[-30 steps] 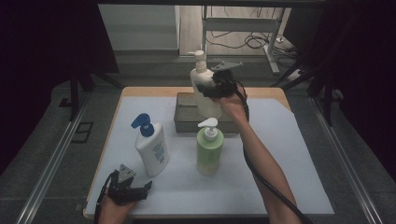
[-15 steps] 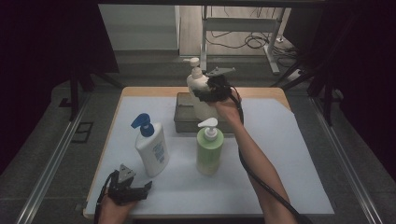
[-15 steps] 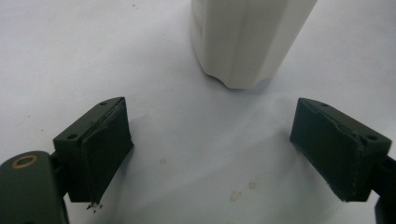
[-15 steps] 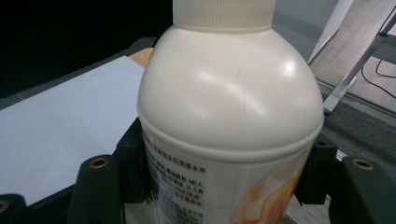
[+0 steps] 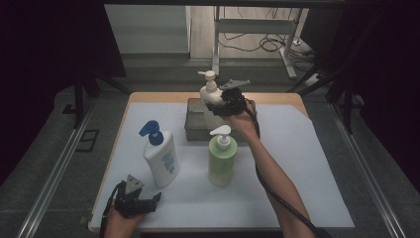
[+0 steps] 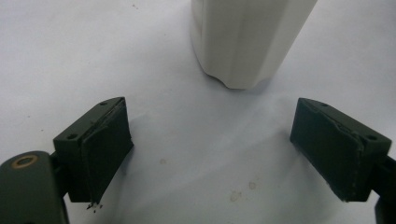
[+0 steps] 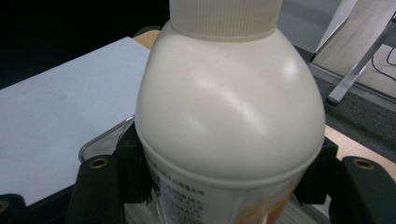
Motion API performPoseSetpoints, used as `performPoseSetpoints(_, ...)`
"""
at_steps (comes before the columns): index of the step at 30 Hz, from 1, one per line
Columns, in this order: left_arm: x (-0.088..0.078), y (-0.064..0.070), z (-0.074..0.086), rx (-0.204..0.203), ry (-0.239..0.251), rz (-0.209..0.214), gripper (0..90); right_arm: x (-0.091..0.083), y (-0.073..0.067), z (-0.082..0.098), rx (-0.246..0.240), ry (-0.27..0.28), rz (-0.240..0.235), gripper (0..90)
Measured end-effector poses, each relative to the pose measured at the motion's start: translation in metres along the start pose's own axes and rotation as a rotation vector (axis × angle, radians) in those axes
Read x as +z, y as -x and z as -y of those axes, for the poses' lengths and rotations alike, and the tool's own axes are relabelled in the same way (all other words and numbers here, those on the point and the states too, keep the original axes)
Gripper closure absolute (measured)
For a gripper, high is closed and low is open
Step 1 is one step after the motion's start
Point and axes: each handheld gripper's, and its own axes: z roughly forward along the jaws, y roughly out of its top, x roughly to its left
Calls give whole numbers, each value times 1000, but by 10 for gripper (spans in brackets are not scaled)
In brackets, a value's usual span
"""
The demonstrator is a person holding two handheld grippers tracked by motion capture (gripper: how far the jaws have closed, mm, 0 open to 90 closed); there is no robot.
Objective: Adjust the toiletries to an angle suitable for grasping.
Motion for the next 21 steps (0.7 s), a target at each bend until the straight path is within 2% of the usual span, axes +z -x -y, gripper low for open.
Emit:
performPoseSetpoints(10, 0, 0, 0, 0, -1, -1, 118, -3, 0, 17, 4, -22, -15, 357)
performPoseSetpoints(14, 0, 0, 0, 0, 0, -1, 118, -4, 1, 21, 16, -20, -30, 353)
performPoseSetpoints(21, 0, 0, 0, 0, 0, -1, 118, -5, 0, 25, 8, -1, -43, 336)
